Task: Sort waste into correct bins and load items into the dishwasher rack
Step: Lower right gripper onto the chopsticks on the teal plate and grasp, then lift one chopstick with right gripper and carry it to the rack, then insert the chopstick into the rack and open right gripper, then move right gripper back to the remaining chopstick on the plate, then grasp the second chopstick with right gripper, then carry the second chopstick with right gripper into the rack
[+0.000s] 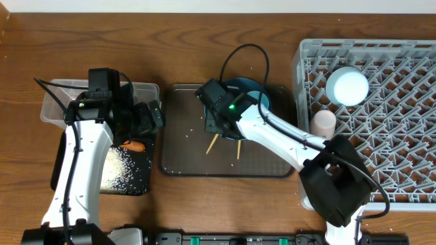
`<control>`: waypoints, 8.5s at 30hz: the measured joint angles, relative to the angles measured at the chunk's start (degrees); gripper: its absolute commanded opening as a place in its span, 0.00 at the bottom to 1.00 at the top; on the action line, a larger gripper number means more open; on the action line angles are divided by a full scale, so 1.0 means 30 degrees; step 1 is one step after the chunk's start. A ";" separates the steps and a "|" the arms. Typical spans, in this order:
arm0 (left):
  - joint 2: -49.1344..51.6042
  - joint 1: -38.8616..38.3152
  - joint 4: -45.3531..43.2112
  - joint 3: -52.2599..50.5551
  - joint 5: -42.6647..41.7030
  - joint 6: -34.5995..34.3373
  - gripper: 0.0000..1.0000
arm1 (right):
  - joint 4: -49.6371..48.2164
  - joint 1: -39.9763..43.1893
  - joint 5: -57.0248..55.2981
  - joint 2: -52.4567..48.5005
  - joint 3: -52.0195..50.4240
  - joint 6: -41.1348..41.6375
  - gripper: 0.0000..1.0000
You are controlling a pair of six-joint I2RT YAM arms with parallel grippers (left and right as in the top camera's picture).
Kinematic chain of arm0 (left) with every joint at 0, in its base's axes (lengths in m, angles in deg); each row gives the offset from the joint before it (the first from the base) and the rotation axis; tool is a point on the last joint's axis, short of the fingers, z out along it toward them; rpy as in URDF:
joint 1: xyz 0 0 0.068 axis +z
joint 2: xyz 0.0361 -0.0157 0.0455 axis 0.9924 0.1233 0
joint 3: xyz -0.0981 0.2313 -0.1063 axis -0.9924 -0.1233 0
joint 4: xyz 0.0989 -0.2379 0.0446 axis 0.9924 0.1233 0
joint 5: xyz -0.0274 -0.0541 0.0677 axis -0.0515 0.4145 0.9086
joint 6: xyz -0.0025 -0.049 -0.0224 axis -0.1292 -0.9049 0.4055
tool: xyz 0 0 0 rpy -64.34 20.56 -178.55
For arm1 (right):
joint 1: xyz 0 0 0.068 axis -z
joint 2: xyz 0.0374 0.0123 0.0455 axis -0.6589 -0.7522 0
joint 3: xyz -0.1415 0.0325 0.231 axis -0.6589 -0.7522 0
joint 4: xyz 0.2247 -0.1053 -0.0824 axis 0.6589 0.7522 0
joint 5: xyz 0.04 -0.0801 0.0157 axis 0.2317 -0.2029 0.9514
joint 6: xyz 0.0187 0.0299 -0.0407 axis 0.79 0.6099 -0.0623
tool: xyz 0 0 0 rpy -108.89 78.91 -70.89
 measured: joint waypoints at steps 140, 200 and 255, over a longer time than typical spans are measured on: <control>0.0000 0.0000 0.0007 0.0000 0.0058 -0.0058 0.99 | 0.8816 1.1081 0.5559 1.0295 -0.1188 -1.2480 0.27; 0.0000 0.0000 0.0007 0.0000 0.0058 -0.0058 0.99 | 0.3155 -0.0211 -0.1705 0.1362 -0.1100 -0.3796 0.29; 0.0000 0.0000 0.0007 0.0000 0.0058 -0.0058 0.99 | 0.3985 -0.0211 -0.1639 0.1362 -0.0765 -0.3745 0.01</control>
